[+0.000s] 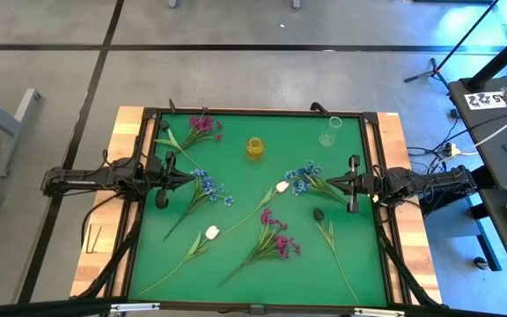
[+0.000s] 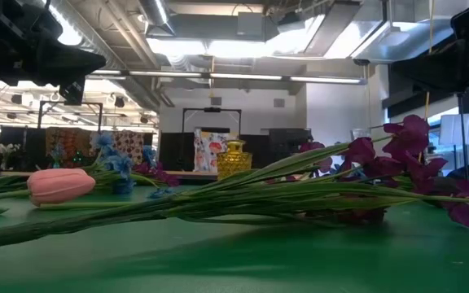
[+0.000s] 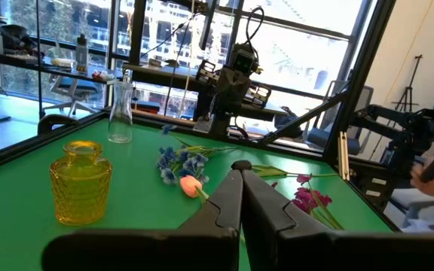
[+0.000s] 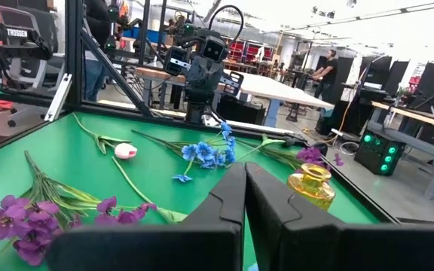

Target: Sort flowers into vase by color

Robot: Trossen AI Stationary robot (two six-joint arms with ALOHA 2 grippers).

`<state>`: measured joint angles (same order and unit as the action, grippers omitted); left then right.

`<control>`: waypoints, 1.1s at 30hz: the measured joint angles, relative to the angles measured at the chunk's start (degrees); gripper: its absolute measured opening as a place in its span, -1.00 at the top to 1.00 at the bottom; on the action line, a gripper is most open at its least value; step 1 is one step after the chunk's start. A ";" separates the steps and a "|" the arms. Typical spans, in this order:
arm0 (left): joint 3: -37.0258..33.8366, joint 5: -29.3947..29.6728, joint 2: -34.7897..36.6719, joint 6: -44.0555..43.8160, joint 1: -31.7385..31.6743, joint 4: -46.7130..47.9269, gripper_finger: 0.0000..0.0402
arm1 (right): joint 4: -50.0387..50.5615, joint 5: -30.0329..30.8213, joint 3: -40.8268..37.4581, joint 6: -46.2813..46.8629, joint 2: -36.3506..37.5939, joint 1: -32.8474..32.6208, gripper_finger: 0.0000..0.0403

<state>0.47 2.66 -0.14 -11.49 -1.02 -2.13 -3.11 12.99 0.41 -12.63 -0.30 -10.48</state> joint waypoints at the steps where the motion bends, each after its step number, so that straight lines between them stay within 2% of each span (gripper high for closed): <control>1: 0.00 0.02 0.00 0.00 0.00 0.02 1.00 | -0.05 0.00 0.01 -0.89 0.00 0.01 0.94; 15: 0.00 0.01 -0.02 0.00 0.00 0.01 1.00 | -0.96 -0.46 -0.03 -2.70 0.00 0.02 0.94; 18: 0.00 0.02 0.00 0.00 0.00 0.00 1.00 | -5.76 -0.77 -0.03 -1.26 0.00 0.00 0.94; 22: 0.00 0.00 0.00 0.00 0.01 0.01 1.00 | -16.72 -6.49 -0.03 3.53 0.00 0.00 0.94; 25: -0.01 0.00 -0.02 0.00 0.01 0.01 1.00 | -25.46 -7.52 -0.03 8.49 -0.02 0.00 0.94; 28: -0.02 0.00 -0.01 0.00 0.01 0.00 1.00 | -29.34 -7.60 -0.03 12.37 -0.10 0.00 0.94; 33: -0.01 0.01 -0.02 0.00 0.00 0.01 1.00 | -30.48 -7.53 -0.03 9.61 -0.11 0.00 0.94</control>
<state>0.46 2.67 -0.16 -11.49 -1.01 -2.12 -33.58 5.46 0.38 -3.03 -0.41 -10.48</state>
